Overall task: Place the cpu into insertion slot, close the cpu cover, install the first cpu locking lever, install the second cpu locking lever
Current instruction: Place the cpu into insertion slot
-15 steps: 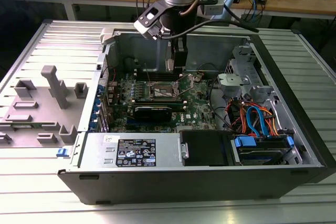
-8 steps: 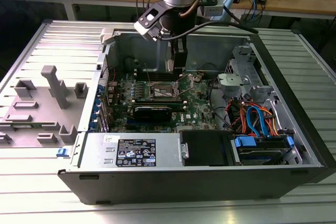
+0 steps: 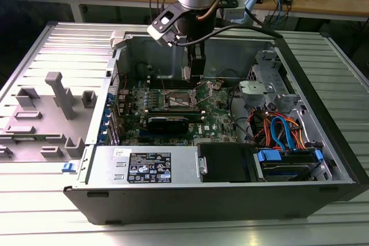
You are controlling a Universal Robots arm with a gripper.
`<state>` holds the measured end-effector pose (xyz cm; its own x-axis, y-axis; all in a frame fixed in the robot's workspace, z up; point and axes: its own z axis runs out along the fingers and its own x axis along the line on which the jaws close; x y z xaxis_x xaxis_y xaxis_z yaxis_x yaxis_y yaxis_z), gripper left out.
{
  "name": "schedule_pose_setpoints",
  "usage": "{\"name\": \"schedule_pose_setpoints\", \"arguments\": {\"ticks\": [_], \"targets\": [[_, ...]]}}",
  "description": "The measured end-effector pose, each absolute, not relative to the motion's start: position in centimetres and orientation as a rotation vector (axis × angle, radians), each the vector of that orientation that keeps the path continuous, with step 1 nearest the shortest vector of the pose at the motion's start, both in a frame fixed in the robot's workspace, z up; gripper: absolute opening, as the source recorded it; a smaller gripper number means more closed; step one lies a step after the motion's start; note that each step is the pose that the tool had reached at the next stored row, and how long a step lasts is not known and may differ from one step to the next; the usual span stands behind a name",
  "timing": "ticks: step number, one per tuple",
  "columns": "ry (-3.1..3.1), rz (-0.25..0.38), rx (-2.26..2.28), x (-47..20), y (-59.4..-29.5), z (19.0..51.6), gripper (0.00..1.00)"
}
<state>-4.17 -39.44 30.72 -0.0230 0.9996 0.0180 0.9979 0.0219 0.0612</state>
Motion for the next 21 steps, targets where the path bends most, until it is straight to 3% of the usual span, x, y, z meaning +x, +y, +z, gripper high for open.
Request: {"name": "schedule_pose_setpoints", "arguments": {"ticks": [21], "targets": [[2.226, 0.090, 2.176, -4.25, -39.63, 30.02, 0.54]]}}
